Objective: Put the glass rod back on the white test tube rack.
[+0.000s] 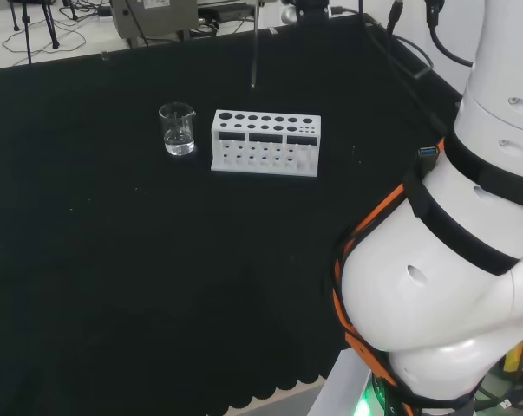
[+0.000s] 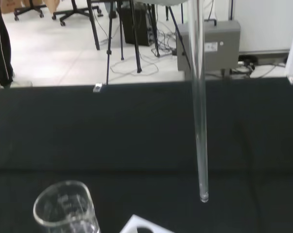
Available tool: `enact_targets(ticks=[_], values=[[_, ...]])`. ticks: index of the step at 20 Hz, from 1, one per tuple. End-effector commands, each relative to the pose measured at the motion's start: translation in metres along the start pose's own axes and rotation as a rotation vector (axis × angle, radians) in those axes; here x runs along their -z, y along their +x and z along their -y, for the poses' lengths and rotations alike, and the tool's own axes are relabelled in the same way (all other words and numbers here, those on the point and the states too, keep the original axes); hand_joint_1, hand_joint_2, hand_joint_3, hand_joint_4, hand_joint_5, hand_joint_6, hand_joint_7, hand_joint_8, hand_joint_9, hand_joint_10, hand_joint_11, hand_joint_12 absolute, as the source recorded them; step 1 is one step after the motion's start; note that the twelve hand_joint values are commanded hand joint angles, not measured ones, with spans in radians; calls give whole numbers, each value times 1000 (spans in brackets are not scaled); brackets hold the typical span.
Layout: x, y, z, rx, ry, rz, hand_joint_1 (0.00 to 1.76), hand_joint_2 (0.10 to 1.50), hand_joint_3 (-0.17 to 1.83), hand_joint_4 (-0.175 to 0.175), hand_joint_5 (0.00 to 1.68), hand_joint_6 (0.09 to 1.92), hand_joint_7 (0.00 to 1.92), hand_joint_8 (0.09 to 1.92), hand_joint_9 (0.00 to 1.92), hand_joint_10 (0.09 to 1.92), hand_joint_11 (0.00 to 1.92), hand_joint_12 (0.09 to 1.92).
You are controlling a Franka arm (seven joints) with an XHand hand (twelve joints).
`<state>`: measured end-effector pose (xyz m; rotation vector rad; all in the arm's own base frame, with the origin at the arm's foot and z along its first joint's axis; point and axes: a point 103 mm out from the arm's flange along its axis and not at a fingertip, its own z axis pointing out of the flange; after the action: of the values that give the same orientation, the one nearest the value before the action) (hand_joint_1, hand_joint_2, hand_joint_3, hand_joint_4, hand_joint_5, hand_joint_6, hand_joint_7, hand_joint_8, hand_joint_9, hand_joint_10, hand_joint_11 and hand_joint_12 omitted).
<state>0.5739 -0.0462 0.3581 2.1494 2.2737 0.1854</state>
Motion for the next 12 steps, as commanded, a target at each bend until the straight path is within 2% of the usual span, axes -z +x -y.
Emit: enact_targets(ticks=[1, 3, 7, 9, 12], values=[[15, -8, 23, 16, -45, -3, 1304, 1103, -156, -175, 1336, 87, 1175, 1018, 1821, 678, 1542, 997], [16, -4, 21, 48, -36, -11, 1304, 1103, -155, -175, 1336, 87, 1175, 1018, 1821, 678, 1542, 997], [20, -7, 31, 31, -52, -14, 1304, 1103, -154, -175, 1336, 87, 1174, 1020, 1821, 679, 1542, 998], [20, -7, 29, 17, -29, -3, 1304, 1102, -153, -175, 1336, 87, 1174, 1020, 1821, 679, 1542, 998], [21, -7, 33, 23, -33, -8, 1304, 1102, -152, -175, 1336, 87, 1174, 1020, 1821, 680, 1542, 999]])
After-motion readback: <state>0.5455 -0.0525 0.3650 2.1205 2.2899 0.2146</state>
